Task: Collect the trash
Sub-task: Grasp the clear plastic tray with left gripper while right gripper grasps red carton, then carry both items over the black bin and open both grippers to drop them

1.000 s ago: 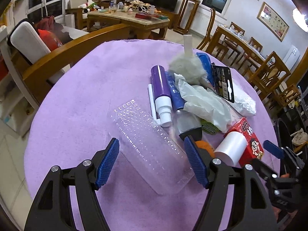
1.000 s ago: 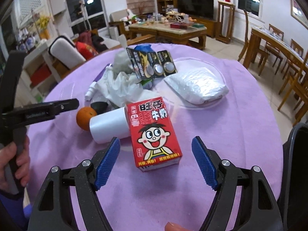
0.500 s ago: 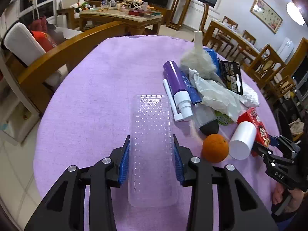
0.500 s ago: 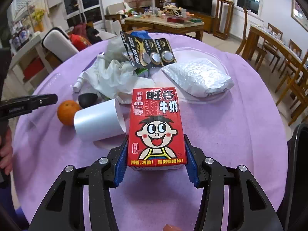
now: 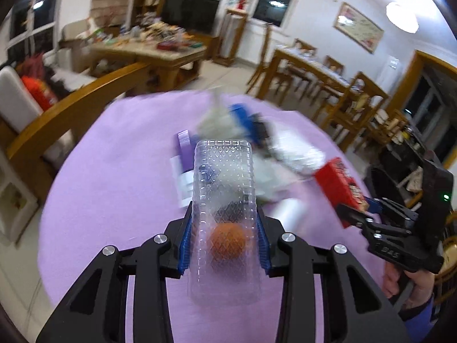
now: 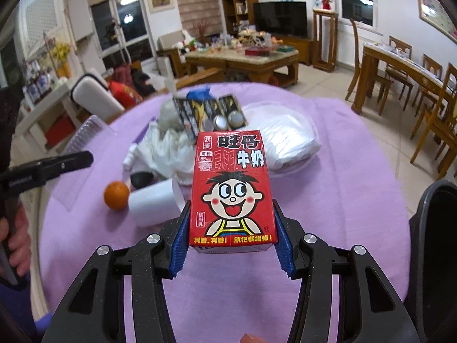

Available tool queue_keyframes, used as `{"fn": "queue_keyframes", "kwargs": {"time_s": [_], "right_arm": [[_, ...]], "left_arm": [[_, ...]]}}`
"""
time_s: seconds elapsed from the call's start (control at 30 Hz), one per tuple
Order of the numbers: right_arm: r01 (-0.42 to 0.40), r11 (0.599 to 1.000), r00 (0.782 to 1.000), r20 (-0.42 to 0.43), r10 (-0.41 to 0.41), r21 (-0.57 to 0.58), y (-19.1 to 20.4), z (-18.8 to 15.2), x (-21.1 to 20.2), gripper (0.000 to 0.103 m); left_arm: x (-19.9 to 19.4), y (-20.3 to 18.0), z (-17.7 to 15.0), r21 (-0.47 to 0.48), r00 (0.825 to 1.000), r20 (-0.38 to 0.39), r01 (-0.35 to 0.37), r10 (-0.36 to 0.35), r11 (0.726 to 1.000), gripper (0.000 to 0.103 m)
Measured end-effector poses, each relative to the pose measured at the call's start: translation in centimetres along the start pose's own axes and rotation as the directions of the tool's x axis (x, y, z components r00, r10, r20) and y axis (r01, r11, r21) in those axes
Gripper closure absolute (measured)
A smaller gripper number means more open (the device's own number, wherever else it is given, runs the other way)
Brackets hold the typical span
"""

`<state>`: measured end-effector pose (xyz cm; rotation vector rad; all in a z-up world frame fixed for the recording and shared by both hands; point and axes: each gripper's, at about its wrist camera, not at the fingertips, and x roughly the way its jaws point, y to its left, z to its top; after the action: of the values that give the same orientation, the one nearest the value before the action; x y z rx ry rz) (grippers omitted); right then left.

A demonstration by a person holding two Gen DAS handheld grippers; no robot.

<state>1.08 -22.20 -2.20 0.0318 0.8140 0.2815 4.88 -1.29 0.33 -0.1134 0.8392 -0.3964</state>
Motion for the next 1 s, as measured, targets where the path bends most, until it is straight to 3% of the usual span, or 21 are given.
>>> {"fn": "queue_keyframes", "kwargs": {"time_s": [0.4, 0.77, 1.0], "right_arm": [[0.045, 0.988, 0.991, 0.121, -0.063, 0.145, -8.6, -0.9, -7.6, 0.052], [0.146, 0.937, 0.963, 0.169, -0.207, 0.318, -19.0, -4.9, -14.4, 0.052], [0.172, 0.9, 0.954, 0.16, -0.253, 0.401, -24.0, -8.6, -16.5, 0.052]], "left_arm": [[2.2, -13.8, 1.6, 0.206, 0.985, 0.043, 0.155, -0.168, 0.966, 0.066], [6.6, -26.9, 0.4, 0.393, 0.96, -0.038, 0.27, -0.278, 0.879, 0.066], [9.8, -31.9, -0.5, 0.44, 0.946, -0.102, 0.321, -0.308, 0.839, 0.065]]}}
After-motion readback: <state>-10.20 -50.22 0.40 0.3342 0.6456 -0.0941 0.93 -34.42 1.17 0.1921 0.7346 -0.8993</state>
